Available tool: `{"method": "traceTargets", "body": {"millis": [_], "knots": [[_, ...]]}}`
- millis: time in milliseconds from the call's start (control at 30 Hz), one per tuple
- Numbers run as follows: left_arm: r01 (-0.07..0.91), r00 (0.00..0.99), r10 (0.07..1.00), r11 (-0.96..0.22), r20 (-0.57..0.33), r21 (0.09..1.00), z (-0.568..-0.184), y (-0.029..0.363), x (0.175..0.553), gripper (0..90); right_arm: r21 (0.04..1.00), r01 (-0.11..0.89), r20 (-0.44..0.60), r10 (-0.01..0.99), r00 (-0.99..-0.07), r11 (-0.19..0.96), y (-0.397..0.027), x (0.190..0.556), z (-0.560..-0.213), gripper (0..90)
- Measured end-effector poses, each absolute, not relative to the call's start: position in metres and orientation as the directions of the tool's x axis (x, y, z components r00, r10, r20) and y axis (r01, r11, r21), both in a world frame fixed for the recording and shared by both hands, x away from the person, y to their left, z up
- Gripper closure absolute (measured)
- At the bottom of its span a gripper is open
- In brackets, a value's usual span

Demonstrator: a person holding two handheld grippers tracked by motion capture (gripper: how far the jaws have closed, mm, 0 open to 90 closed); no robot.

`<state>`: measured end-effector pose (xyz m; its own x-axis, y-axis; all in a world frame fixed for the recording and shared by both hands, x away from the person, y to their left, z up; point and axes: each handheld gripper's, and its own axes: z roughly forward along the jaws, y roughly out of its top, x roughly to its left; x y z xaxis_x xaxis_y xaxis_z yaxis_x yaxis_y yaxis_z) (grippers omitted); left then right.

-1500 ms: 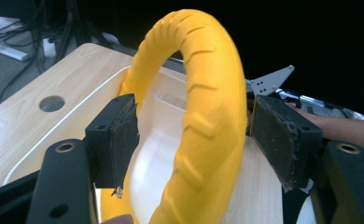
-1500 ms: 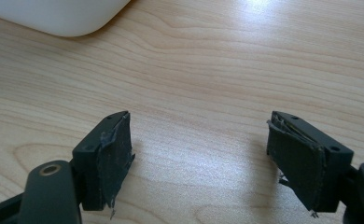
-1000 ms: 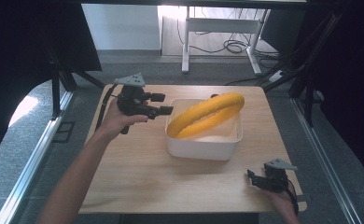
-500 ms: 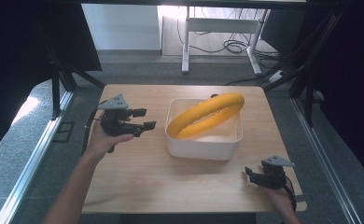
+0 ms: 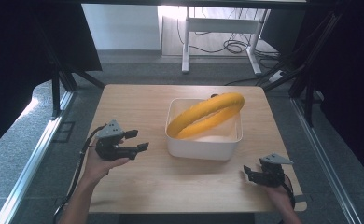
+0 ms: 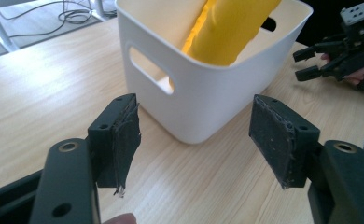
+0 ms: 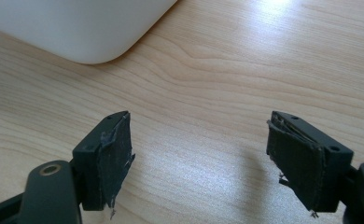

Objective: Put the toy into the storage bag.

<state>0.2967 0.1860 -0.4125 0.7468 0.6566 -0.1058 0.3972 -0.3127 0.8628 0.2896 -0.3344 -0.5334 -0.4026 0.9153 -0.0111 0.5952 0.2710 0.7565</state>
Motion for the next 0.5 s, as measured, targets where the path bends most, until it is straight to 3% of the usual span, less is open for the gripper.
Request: {"method": "traceTargets", "body": {"millis": [500], "knots": [[0.425,0.73,0.671,-0.294,-0.132,0.856,-0.431,0.188,0.29,33.4,0.754,0.596,-0.012,0.913,-0.408,0.276,-0.334,0.29,-0.535,22.7]]}}
